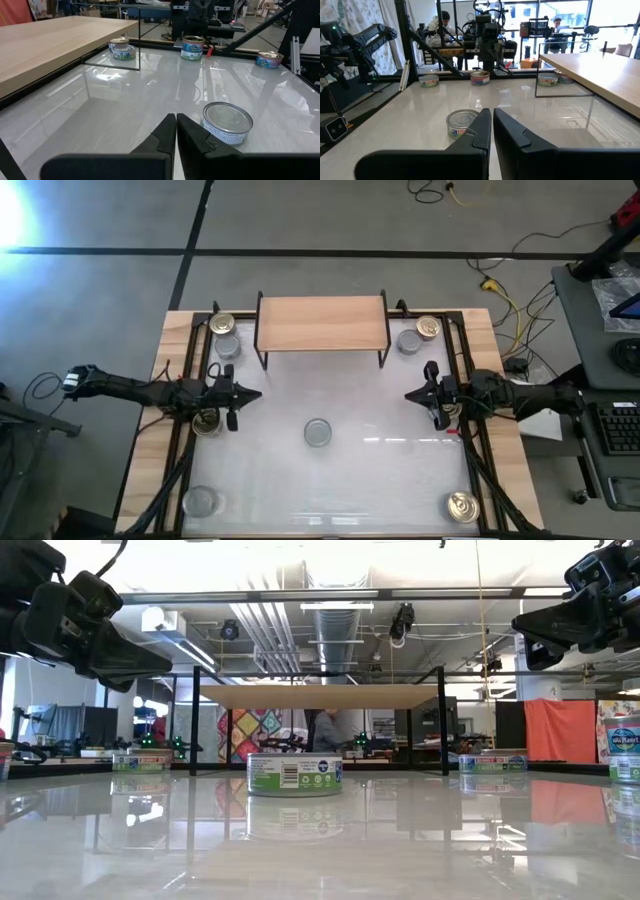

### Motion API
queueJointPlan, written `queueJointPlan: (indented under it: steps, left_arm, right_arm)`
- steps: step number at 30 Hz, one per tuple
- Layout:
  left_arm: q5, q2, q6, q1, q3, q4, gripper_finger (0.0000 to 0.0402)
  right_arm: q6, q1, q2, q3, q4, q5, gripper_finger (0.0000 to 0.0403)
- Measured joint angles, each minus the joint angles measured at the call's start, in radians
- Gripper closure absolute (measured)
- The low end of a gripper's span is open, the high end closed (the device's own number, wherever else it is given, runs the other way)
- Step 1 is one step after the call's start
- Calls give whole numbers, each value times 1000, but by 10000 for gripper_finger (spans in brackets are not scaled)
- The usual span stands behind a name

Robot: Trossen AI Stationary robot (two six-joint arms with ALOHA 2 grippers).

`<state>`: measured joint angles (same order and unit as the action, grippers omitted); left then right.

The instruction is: Stack canned seafood by type on shelf

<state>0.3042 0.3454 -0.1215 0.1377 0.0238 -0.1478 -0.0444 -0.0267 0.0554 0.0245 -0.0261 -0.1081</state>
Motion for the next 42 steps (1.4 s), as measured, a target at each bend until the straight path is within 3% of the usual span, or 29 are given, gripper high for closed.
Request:
queueJointPlan:
  steps: [28, 36, 42]
  left_arm:
    - [1, 0, 3, 0, 0, -1, 402]
    - [28, 0, -99, -1, 0, -243, 402]
    - [150, 4, 75, -1, 0, -328, 402]
  right_arm:
    - [0, 0, 0, 0, 0, 0, 390]
    - [0, 0, 0, 0, 0, 0, 390]
    - [0, 0, 0, 0, 0, 0, 390]
